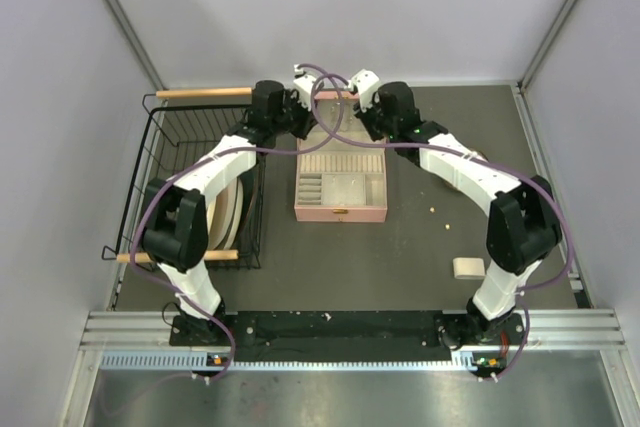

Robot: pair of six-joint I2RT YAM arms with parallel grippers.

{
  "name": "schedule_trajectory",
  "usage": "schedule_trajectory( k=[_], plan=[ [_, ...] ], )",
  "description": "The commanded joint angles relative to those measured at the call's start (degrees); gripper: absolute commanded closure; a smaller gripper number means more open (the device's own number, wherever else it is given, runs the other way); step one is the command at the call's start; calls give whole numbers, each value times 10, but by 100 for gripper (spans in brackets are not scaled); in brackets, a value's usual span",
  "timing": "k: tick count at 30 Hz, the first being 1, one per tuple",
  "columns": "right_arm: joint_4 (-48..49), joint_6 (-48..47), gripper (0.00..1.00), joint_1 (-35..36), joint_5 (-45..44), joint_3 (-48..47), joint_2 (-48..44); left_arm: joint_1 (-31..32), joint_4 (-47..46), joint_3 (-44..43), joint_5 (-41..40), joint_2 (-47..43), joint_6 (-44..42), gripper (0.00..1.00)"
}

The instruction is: Organize the mixed jewelry

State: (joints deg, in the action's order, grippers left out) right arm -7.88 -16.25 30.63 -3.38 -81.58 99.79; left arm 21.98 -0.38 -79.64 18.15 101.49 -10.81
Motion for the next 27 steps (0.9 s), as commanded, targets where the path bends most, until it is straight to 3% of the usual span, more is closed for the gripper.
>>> schedule_trajectory(
  k=[1,13,21,26,27],
  plan=[
    [23,4,75,7,-2,12,-50,-3,-33,18,19,-45,-14,79],
    [-23,9,55,-3,14,94,-164,-2,-36,93,50,-145,7,61],
    [-153,-19,43,-85,107,127,-245,-3,0,135,67,-223,6,34],
    [-221,-69,39,-111,103,192,-331,-3,44,157,94,-267,-11,17],
    [-231,-83,39,-123,105,201,-341,-2,62,161,102,-273,-14,10]
  ],
)
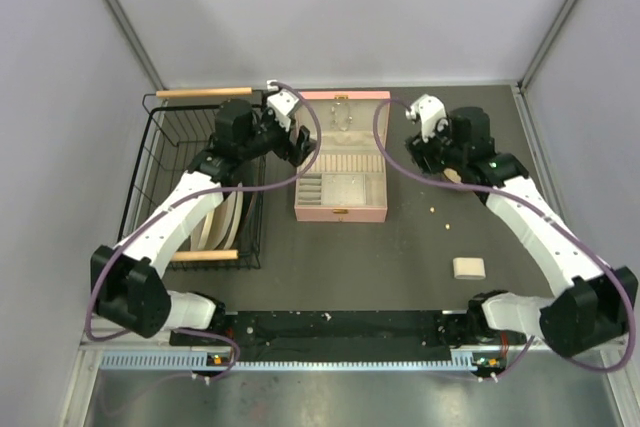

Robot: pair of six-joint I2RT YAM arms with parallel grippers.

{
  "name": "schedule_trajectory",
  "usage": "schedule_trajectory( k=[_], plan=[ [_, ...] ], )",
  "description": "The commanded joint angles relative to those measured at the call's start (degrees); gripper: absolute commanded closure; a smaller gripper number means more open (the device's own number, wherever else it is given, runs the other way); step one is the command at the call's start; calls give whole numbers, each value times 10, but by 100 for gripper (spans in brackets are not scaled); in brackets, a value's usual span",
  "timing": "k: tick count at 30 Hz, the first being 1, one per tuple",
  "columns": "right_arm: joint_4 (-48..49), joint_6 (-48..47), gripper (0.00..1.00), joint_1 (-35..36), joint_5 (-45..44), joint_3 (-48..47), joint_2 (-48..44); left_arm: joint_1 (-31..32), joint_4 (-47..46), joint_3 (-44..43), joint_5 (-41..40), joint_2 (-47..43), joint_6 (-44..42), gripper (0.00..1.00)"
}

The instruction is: Organize the mixed jewelry

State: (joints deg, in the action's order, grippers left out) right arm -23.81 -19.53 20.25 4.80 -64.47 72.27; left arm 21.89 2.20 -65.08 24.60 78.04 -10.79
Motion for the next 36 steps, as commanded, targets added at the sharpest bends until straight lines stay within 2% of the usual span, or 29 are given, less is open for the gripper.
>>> schedule_trajectory(
  k=[1,3,7,13,24,29,36],
  plan=[
    [-86,-60,39,-26,28,47,-78,-2,42,22,44,-50,-22,7],
    [-132,-87,38,-39,42,66,-101,-1,65,32,62,-61,-31,1],
    [-169,-111,39,-57,50,100,-121,-1,88,50,84,-85,-61,1],
    [-168,-118,45,-67,56,130,-103,1,118,61,112,-94,-74,2],
    [-169,-145,51,-106,51,171,-79,5,133,75,110,-90,-81,4],
    [-168,-180,56,-110,45,190,-71,6,133,80,110,-85,-90,5],
    [-168,-247,60,-165,77,183,-41,7,138,85,113,-80,-105,5]
  ],
)
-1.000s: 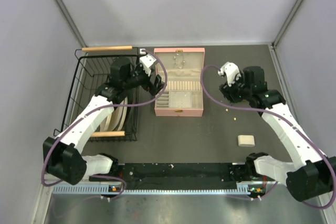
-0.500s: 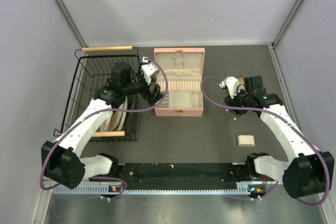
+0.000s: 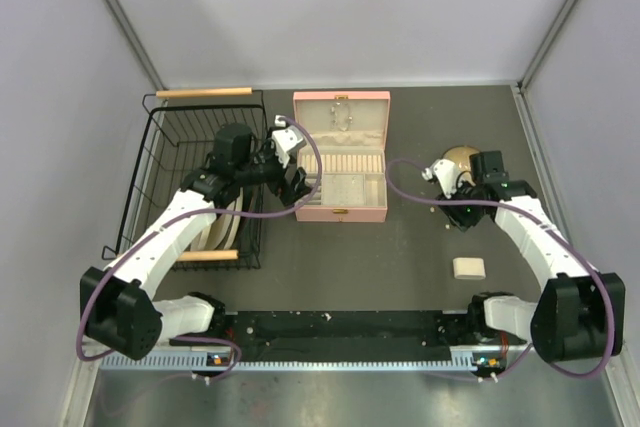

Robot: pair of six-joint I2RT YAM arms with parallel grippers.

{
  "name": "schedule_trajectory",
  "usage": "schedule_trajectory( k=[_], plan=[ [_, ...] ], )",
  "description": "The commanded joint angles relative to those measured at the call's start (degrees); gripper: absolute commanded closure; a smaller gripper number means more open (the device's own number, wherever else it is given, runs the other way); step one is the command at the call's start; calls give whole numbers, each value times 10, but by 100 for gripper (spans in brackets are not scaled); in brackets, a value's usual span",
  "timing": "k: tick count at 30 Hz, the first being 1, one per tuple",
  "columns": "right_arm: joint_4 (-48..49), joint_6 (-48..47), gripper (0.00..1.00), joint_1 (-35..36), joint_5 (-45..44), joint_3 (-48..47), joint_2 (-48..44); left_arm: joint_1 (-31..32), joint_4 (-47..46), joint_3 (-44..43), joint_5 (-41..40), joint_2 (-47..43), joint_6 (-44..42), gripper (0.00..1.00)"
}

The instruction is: Organize the mixed jewelry

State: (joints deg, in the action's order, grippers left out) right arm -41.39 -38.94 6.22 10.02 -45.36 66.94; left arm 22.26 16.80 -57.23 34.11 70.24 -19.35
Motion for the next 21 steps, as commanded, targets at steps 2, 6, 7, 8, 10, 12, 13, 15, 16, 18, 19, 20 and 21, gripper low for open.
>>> schedule_trajectory(
  k=[2,6,7,8,10,12,13,15,16,18,19,20,21],
  plan=[
    [10,-76,61,-27,32,-8,21,3,-7,7,19,0,-24,5],
    [10,-95,63,-27,53,-13,53,3,-5,4,21,7,-27,5],
    [13,-101,63,-28,58,-14,58,3,-3,2,21,8,-28,6],
    [14,-106,64,-26,61,-15,63,3,-2,1,21,11,-31,6],
    [21,-118,65,-26,67,-14,75,3,3,-2,19,13,-35,6],
    [28,-126,66,-27,69,-15,85,3,5,-4,18,17,-36,6],
    [35,-128,66,-27,69,-17,93,3,6,-6,17,19,-37,6],
    [38,-132,66,-27,69,-20,101,3,7,-8,16,20,-37,6],
    [40,-134,66,-27,69,-22,106,3,7,-9,16,21,-37,6],
    [46,-138,66,-27,69,-24,117,3,7,-9,15,21,-36,6],
    [50,-137,67,-27,67,-26,121,3,7,-10,14,22,-37,6],
    [54,-139,67,-27,67,-26,128,3,6,-10,12,23,-37,6],
    [56,-142,67,-26,66,-26,130,3,7,-11,13,24,-37,6]
  ],
)
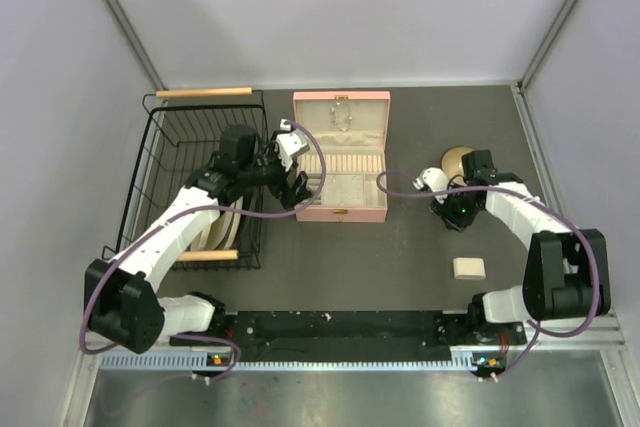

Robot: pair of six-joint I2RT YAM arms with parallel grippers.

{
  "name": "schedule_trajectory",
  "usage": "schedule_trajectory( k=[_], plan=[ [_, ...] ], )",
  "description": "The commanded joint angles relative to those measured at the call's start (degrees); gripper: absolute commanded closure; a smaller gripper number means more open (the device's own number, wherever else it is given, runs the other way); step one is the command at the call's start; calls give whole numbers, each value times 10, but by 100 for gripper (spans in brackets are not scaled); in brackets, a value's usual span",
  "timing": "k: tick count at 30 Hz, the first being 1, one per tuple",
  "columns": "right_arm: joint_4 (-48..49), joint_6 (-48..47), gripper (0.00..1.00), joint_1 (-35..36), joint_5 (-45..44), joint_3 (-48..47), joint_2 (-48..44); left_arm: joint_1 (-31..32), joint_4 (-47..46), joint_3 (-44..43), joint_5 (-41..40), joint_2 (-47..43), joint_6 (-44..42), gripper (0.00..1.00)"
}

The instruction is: Organize the mixed jewelry

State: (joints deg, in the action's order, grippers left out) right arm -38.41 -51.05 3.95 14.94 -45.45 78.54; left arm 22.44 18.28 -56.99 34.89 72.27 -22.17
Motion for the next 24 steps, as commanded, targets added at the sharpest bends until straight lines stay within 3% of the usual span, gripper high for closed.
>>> schedule_trajectory(
  k=[1,24],
  plan=[
    [28,-21,67,-4,18,-27,17,2,-8,-15,5,5,-8,6],
    [41,-37,70,-4,15,-27,47,2,-5,-20,-2,12,-15,7]
  ],
)
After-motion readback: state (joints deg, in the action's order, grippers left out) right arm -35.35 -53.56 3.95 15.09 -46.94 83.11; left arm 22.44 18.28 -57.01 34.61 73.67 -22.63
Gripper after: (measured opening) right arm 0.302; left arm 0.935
